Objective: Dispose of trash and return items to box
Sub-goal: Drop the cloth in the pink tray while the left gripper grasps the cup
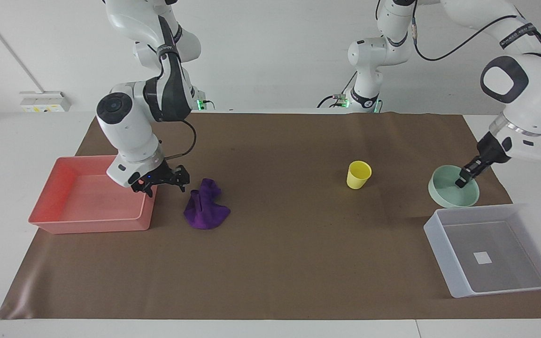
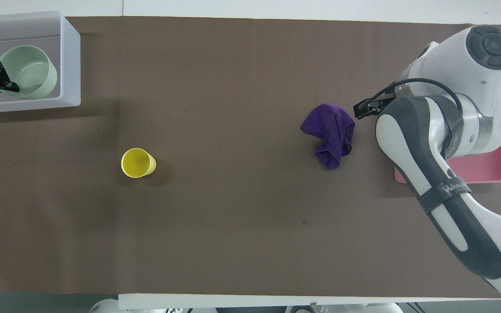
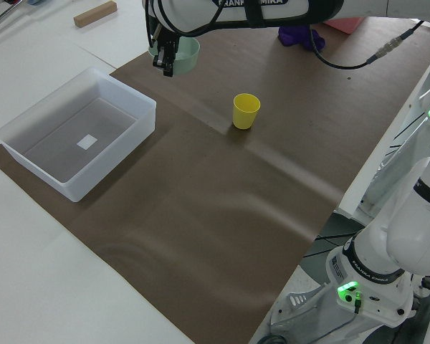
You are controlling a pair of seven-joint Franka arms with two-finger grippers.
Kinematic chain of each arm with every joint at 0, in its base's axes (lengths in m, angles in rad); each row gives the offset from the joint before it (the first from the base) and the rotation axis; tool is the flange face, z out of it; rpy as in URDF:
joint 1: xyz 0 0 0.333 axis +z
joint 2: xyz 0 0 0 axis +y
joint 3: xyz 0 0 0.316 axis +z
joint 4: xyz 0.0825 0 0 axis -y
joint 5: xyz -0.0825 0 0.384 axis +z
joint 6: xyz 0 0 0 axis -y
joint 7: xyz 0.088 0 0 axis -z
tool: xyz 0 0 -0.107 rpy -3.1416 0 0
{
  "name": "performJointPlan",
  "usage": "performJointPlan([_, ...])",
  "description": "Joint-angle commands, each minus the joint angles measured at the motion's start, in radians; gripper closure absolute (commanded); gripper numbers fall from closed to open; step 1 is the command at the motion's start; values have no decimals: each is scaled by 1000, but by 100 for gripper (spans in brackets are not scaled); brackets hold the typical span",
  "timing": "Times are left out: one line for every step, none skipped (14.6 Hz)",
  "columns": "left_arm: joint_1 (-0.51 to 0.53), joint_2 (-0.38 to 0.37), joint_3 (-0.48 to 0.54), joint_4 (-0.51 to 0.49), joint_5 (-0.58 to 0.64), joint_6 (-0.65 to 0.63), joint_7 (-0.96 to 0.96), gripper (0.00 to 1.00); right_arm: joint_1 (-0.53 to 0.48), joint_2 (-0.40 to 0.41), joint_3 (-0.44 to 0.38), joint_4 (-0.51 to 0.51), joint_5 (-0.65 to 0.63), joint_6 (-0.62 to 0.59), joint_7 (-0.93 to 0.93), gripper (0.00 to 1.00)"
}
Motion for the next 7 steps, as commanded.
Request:
performJointPlan([54,281,-2,293,-23,13,-1,100,35,44,2,-48,12,107,38,0])
performJointPlan([56,329,-2,326,-22,33,-1,100,53,58,1,-66,12,143,49,0])
performJointPlan([59,359,-2,323,-20,86,-1,100,59,75,1,-84,12,176,57,0])
performJointPlan([60,369,-2,314,-14,137,1,100,70,85,2,-97,12,212,72,1])
performJointPlan([62,381,-2,293,-12,168,7,100,85,95,1,-101,12,233,90,4])
performJointPlan([69,396,-1,287,-8,182,10,100,89,107,2,-106,12,250,103,19])
performJointPlan([65,410,-1,284,15,212,11,100,89,115,1,-106,12,258,110,27])
